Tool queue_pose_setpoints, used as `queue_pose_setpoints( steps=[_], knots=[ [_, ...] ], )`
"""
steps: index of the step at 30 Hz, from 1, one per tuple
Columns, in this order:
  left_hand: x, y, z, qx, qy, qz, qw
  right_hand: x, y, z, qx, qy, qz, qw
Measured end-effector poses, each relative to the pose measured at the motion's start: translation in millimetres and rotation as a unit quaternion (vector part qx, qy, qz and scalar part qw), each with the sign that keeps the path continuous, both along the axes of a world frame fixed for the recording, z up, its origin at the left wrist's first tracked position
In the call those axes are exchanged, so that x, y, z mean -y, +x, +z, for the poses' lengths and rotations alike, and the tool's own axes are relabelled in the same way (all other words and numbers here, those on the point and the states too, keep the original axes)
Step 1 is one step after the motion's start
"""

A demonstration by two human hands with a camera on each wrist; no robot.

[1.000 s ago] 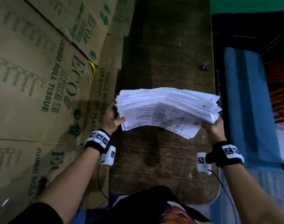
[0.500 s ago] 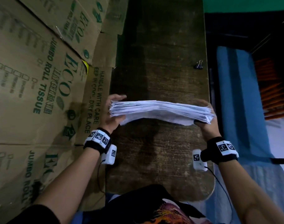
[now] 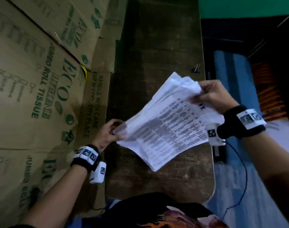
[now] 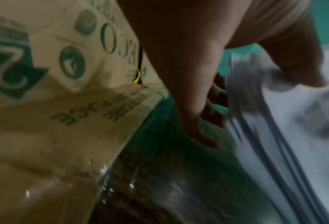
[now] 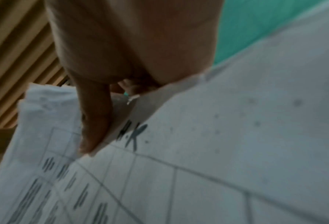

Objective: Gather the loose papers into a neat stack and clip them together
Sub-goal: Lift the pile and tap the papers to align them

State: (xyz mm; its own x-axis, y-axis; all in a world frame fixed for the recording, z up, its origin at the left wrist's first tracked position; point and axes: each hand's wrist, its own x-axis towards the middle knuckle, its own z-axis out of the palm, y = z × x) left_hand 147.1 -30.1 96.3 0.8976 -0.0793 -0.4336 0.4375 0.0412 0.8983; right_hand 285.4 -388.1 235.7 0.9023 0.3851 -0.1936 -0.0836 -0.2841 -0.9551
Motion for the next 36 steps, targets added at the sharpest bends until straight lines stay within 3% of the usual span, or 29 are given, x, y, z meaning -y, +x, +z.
queue_pose_setpoints(
  steps=[5, 9, 14, 18, 19, 20, 22, 24, 26, 27, 31, 36],
  knots=[
    [46, 28, 37, 0.105, 0.061, -0.088, 0.989, -27, 13, 2, -0.01, -0.11, 0.104, 0.988],
    [91, 50, 63, 0.031, -0.012, -0.102, 0.994, -46, 17, 2, -0.021, -0.133, 0.137, 0.981],
    [100, 60, 64, -0.003, -0.042, 0.002, 0.999, -55, 15, -3, 0.015, -0.176, 0.166, 0.97],
    [84, 58, 52, -0.013, -0.03, 0.06, 0.998, -21, 15, -17, 0.05, -0.399, 0.183, 0.897],
    [79, 57, 50, -0.016, -0.032, 0.075, 0.997, -11, 14, -20, 0.039, -0.418, 0.16, 0.893],
    [76, 55, 51, -0.018, -0.029, 0.083, 0.996, -1, 11, -22, 0.026, -0.409, 0.136, 0.902],
    [71, 54, 50, -0.023, -0.024, 0.089, 0.995, 14, 3, -30, 0.007, -0.309, 0.065, 0.949],
    [68, 55, 50, -0.024, -0.031, 0.102, 0.994, 23, -10, -43, -0.038, -0.09, -0.041, 0.994],
    [68, 55, 55, -0.027, -0.052, 0.133, 0.989, 24, -26, -60, -0.09, 0.106, -0.124, 0.983],
    [67, 56, 58, -0.026, -0.061, 0.148, 0.987, 21, -33, -69, -0.111, 0.152, -0.145, 0.971],
    [70, 57, 72, 0.0, -0.045, 0.162, 0.986, 5, -52, -91, -0.155, 0.179, -0.179, 0.955],
    [86, 55, 94, 0.113, 0.007, 0.219, 0.969, -13, -54, -63, 0.004, 0.181, -0.28, 0.943]
  ],
)
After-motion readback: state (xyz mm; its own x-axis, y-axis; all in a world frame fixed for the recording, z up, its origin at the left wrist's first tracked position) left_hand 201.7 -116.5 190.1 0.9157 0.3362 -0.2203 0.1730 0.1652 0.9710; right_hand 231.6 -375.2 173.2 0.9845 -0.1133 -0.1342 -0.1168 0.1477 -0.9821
